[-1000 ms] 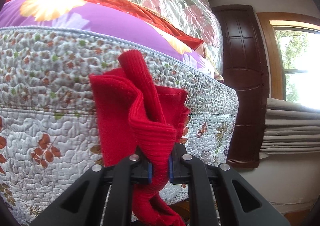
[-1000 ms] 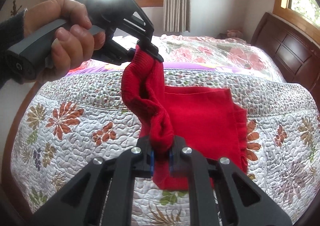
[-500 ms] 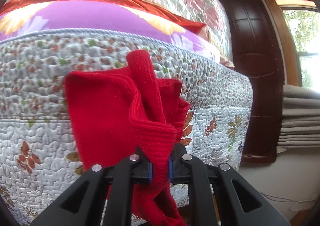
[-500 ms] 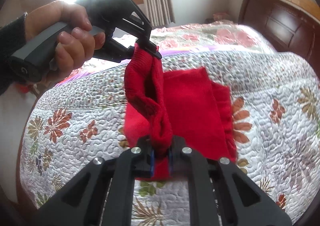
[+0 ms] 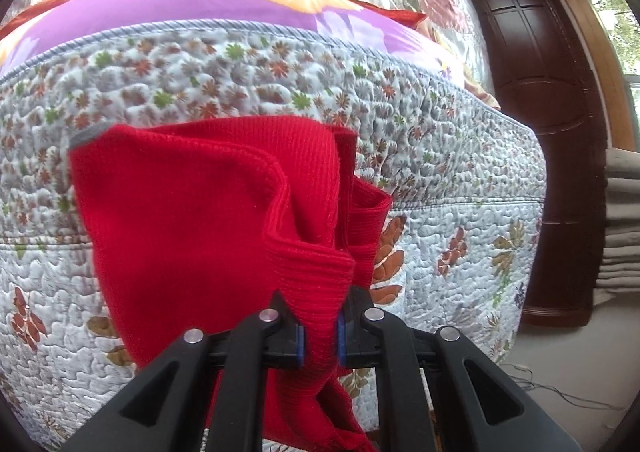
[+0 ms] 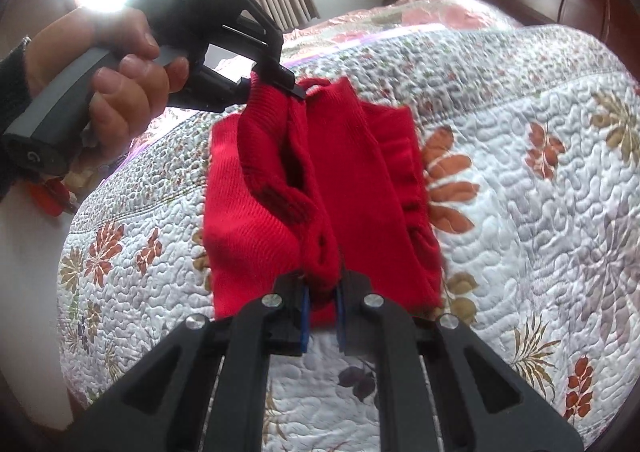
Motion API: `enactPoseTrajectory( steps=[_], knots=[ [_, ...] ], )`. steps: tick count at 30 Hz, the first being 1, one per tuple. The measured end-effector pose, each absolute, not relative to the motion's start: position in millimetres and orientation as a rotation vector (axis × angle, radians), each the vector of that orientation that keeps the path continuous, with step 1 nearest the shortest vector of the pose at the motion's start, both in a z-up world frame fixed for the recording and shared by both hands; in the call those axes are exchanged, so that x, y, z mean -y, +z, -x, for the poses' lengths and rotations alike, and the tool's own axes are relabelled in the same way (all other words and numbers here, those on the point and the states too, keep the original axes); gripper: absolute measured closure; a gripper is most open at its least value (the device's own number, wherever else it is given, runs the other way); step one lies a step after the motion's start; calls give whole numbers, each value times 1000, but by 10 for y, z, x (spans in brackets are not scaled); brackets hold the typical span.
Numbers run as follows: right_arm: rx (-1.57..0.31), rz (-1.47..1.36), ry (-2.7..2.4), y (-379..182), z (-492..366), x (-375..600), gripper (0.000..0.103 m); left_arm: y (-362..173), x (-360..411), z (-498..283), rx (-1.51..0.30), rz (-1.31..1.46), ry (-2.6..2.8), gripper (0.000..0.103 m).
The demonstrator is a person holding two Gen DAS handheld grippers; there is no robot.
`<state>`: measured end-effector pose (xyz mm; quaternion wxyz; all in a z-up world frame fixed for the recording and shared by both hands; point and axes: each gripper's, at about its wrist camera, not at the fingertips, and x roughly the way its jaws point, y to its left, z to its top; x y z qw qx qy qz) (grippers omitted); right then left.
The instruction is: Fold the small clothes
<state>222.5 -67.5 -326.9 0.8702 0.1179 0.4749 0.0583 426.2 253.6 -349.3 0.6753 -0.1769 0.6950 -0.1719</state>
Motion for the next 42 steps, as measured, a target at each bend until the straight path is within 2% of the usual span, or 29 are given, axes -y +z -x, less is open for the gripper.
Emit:
enactPoseTrajectory(
  steps=[10, 33, 36, 37, 40, 41, 42],
  knots=[
    [-1016, -330, 149, -3391, -2213, 1010, 95, -3473, -2275, -4186, -1531, 362, -303, 93],
    [-1128, -541, 187, -3974, -2273, 1550, 95, -3893, -1762, -4192, -1552, 264, -108, 92],
    [-1141, -542, 199, -4047, -2293, 1555, 94, -3902, -1747, -4193, -1546, 279, -110, 87],
    [-1146, -539, 204, -4067, -2299, 1549, 92, -3900, -1728, -4195, -1545, 288, -119, 80],
    [-1174, -540, 202, -4162, -2292, 1587, 71, -3761, -1686, -4213, -1487, 332, -191, 64],
    [-1176, -552, 207, -4176, -2274, 1633, 66, -3659, -1698, -4213, -1450, 353, -230, 61],
    [-1173, -558, 211, -4163, -2258, 1674, 66, -3574, -1730, -4211, -1422, 369, -254, 60]
  ],
)
